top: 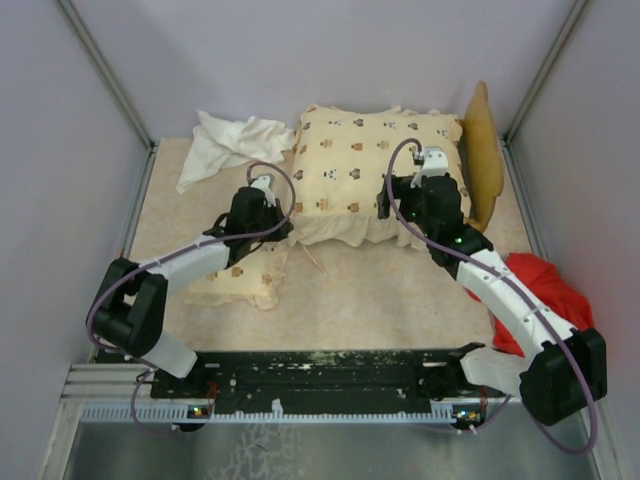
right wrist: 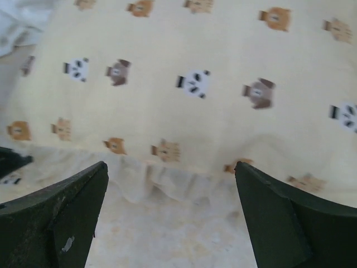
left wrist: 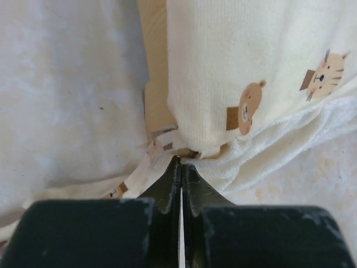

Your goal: Set up the pet bed

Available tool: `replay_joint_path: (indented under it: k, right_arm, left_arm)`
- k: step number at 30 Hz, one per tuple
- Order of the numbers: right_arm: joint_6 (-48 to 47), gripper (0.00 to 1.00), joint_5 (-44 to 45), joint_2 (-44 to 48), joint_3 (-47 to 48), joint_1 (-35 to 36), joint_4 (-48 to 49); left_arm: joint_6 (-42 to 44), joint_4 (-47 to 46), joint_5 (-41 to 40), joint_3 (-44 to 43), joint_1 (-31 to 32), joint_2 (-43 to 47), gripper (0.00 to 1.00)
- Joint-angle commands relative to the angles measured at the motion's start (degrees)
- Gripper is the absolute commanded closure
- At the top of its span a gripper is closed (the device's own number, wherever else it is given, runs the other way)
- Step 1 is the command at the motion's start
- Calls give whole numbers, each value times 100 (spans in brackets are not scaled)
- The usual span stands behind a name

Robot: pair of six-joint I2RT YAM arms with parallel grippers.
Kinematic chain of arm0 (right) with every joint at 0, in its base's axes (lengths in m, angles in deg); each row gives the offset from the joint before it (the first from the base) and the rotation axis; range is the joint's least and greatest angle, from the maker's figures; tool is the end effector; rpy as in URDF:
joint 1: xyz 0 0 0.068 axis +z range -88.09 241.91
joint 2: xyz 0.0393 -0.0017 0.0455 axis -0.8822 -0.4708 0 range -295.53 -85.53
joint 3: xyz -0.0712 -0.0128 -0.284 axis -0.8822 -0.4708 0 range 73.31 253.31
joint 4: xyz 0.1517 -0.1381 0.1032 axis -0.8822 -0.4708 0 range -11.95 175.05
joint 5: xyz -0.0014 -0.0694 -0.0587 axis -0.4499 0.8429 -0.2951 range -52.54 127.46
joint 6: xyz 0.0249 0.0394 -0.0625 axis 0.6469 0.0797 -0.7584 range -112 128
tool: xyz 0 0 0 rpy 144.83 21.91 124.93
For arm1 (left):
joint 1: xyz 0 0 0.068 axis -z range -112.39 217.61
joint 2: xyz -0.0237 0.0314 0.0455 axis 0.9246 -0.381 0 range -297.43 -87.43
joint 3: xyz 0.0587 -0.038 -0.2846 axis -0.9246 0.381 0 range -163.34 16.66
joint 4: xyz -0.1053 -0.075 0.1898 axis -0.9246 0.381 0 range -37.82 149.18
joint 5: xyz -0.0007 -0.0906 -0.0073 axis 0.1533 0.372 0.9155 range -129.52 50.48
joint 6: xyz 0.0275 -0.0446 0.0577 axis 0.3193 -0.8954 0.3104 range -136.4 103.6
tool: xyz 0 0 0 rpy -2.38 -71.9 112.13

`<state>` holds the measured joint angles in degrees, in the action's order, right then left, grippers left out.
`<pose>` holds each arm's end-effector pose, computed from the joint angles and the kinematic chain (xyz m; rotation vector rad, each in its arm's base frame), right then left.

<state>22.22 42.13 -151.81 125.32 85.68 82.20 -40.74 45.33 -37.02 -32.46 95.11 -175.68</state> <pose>0.2389 0.0992 0.3392 -0.1005 1.8835 0.3803 0.2927 -0.1557 0.2368 0.0868 2.1874 -0.5703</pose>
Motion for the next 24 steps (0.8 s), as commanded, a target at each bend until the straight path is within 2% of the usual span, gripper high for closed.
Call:
replay_joint_path:
  k: [1, 6, 11, 13, 16, 18, 20, 24]
  right_arm:
    - [-786, 5, 1752, 302, 240, -78, -1082]
    - [-756, 18, 2220, 338, 455, -92, -1706]
    - [-525, 40, 2540, 539, 687, -92, -2096]
    - [-520, 46, 2603, 585, 922, -92, -2277]
    - [-525, 48, 2863, 606, 1222, -92, -2542]
    - [-560, 48, 3025, 624, 1176, -92, -2476]
    - [-749, 49, 3115, 594, 1048, -92, -2379]
    - [-1082, 46, 3859, 665, 1172, -246, -2269]
  left_arm:
    - [294, -291, -790, -362, -249, -191, 100]
    - [248, -186, -719, -604, -628, -370, 100]
    - [288, 105, -1047, -989, -820, -455, 97]
    - [272, 244, -1125, -1136, -895, -447, 89]
    - [233, 510, -948, -1333, -914, -253, 67]
    - [238, 491, -603, -1301, -918, -47, 58]
    - [153, 514, -346, -1264, -913, 173, 52]
    - [243, 854, 263, -1261, -902, 579, 46]
